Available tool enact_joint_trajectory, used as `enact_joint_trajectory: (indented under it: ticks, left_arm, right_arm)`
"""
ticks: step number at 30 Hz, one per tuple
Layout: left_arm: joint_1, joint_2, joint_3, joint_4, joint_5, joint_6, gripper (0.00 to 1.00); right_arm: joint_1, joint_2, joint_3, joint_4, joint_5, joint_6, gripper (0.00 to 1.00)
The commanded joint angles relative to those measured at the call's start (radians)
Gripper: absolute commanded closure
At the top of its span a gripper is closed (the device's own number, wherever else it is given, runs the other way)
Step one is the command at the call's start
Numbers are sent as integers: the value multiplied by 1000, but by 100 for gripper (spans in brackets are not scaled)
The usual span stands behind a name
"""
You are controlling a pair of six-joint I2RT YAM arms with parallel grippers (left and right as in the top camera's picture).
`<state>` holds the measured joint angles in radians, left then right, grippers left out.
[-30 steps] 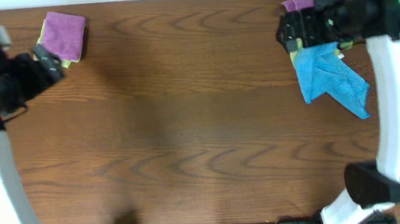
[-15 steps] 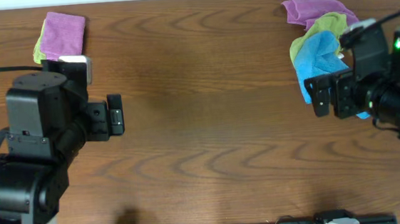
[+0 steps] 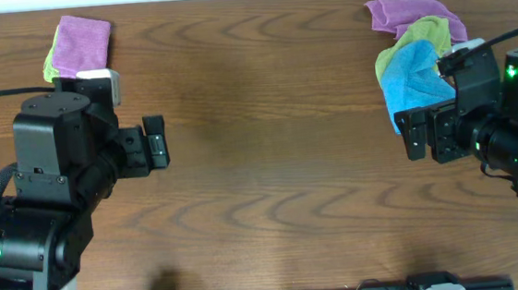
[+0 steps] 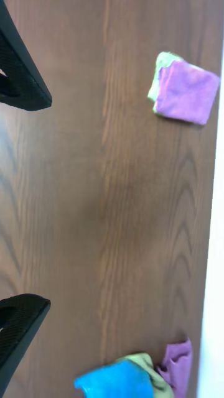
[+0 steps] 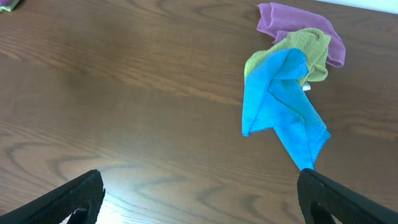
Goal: Fold the cloth
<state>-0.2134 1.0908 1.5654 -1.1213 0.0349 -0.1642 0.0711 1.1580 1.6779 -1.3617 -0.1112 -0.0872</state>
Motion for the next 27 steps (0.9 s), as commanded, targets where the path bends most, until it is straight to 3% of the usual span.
enact_joint_trajectory:
  ticks: [1, 7, 14, 18, 23, 27]
  left_arm:
    - [-4, -5, 2, -3, 29, -106, 5]
    - [-3, -5, 2, -9, 8, -97, 5]
    - [-3, -2, 2, -39, -239, -74, 5]
    - [14, -2, -21, -38, -336, 12, 5]
    - [182, -74, -209, 72, -242, 79, 5]
    - [360, -235, -510, 361, -59, 195, 5]
  right_arm:
    - [-5, -6, -5, 0, 6, 8, 1]
    - [-5, -6, -5, 0, 6, 8, 1]
    - [-5, -6, -5, 0, 6, 8, 1]
    - [-5, -6, -5, 0, 6, 8, 1]
    - [-5, -6, -5, 0, 6, 8, 1]
    - [-5, -6, -5, 0, 6, 8, 1]
